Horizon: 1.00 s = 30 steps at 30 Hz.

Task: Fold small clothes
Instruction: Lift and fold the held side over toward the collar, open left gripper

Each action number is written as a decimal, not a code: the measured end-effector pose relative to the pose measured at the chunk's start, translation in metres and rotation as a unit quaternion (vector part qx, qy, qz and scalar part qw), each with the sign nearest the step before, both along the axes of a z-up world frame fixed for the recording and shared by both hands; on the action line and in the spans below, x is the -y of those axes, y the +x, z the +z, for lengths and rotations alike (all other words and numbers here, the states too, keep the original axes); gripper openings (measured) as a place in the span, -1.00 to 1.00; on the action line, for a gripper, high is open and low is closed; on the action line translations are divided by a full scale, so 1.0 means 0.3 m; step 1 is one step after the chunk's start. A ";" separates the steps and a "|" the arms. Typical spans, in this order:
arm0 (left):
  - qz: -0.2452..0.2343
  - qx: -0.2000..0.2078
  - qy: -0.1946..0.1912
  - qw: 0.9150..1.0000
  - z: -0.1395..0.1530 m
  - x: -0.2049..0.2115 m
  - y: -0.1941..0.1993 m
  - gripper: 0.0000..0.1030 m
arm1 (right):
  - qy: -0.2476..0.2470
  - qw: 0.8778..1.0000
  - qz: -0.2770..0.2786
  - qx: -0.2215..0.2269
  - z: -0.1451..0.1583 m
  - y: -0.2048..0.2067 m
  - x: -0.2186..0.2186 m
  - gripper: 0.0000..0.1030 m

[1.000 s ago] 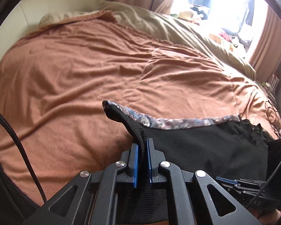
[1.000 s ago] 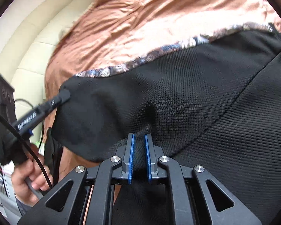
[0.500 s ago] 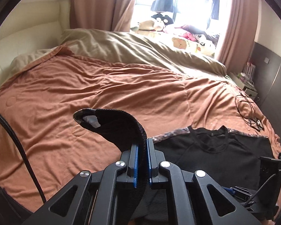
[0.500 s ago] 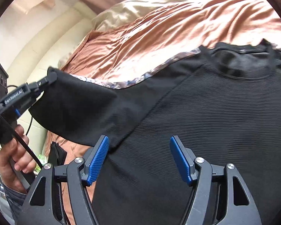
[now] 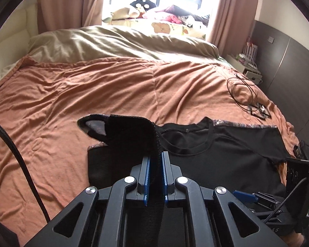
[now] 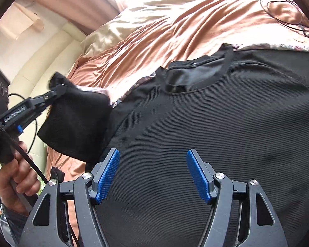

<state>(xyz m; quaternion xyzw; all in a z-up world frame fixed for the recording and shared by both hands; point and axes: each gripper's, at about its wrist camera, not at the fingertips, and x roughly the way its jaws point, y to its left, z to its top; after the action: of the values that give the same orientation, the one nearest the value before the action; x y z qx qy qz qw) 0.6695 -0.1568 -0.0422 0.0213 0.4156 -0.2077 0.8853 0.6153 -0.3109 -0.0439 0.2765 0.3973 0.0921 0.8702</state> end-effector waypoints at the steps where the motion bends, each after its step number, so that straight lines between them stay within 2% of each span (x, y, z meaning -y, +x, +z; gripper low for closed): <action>1: -0.007 -0.009 -0.004 1.000 -0.012 0.014 0.002 -0.74 | 0.001 1.000 -0.001 -0.001 0.001 -0.007 0.007 0.28; 3: -0.017 -0.017 -0.010 1.000 -0.024 0.027 -0.004 -0.48 | 0.005 1.000 0.001 -0.005 -0.005 -0.008 0.021 0.28; 4: -0.017 -0.015 -0.009 1.000 -0.026 0.023 -0.009 -0.21 | 0.007 1.000 0.002 -0.007 -0.009 -0.008 0.025 0.29; 5: -0.014 -0.009 -0.005 1.000 -0.024 0.018 -0.015 -0.08 | 0.009 1.000 0.004 -0.007 -0.011 -0.012 0.038 0.30; 13: 0.031 -0.012 0.020 0.999 -0.062 -0.129 -0.009 -0.07 | 0.008 1.000 0.010 -0.023 -0.051 0.045 0.000 0.30; 19: 0.062 -0.042 0.023 0.997 -0.170 -0.271 -0.015 -0.07 | -0.002 0.999 0.022 -0.027 -0.084 0.091 -0.070 0.30; 24: 0.071 -0.068 0.024 0.995 -0.269 -0.362 -0.025 -0.09 | -0.023 0.999 0.025 -0.037 -0.106 0.110 -0.127 0.10; 30: 0.076 -0.093 0.018 0.993 -0.382 -0.419 -0.033 -0.09 | -0.033 0.998 0.019 -0.059 -0.141 0.131 -0.167 -0.22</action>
<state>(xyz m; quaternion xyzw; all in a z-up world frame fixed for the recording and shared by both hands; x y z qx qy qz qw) 0.6595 -0.0310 -0.1569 -0.0140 0.4998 -0.1333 0.8557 0.6547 -0.2608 -0.0861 0.2448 0.4562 0.0794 0.8519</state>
